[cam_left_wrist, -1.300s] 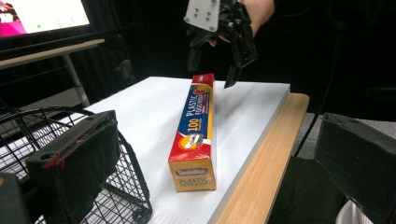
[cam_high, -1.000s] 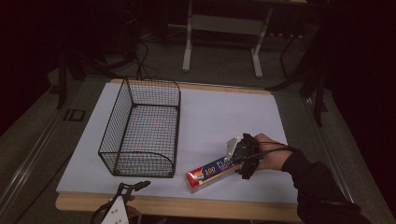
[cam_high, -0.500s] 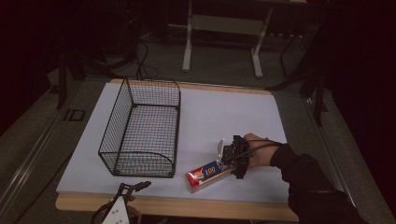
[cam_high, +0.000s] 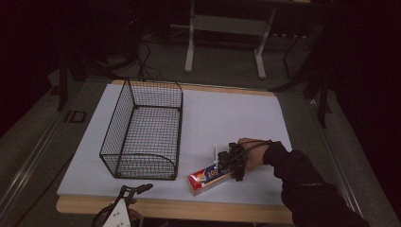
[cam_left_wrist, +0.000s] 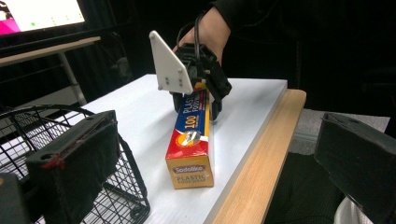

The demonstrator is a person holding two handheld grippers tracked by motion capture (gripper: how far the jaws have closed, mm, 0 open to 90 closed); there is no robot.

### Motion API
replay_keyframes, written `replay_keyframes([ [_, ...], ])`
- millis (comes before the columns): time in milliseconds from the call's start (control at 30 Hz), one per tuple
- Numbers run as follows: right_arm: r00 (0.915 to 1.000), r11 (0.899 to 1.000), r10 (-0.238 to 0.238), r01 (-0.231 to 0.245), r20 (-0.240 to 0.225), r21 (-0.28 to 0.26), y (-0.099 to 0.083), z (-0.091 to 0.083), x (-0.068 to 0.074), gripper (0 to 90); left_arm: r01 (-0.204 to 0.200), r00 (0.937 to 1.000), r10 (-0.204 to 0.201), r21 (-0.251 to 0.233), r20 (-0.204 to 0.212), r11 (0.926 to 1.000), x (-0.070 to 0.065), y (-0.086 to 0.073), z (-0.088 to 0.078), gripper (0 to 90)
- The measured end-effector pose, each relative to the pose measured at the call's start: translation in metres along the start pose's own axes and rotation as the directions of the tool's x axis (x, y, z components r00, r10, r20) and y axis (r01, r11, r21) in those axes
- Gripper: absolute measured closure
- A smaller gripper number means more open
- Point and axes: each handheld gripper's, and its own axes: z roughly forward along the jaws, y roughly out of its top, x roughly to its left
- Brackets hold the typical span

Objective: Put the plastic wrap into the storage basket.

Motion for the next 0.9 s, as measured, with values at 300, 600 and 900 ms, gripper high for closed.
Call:
replay_keyframes([
  [300, 0.9932, 0.993, -0.116, 0.116, -0.006, 0.033, 0.001, 0.002, 0.000, 31.8, 0.000, 1.0000, 0.000, 0.003, 0.000, 1.0000, 0.000, 0.000, 0.000, 0.6],
  [600, 0.9870, 0.985, -0.160, 0.158, 0.017, 0.071, 0.003, -0.003, 0.007, 35.3, 0.000, 1.0000, 0.000, 0.004, 0.003, 1.0000, 0.000, -0.001, 0.001, 0.6],
  [900, 0.9997, 1.000, -0.023, 0.023, -0.011, 0.015, -0.013, -0.018, 0.000, 36.6, 0.001, 1.0000, -0.001, 0.005, -0.001, 1.0000, 0.000, -0.001, 0.001, 0.7],
])
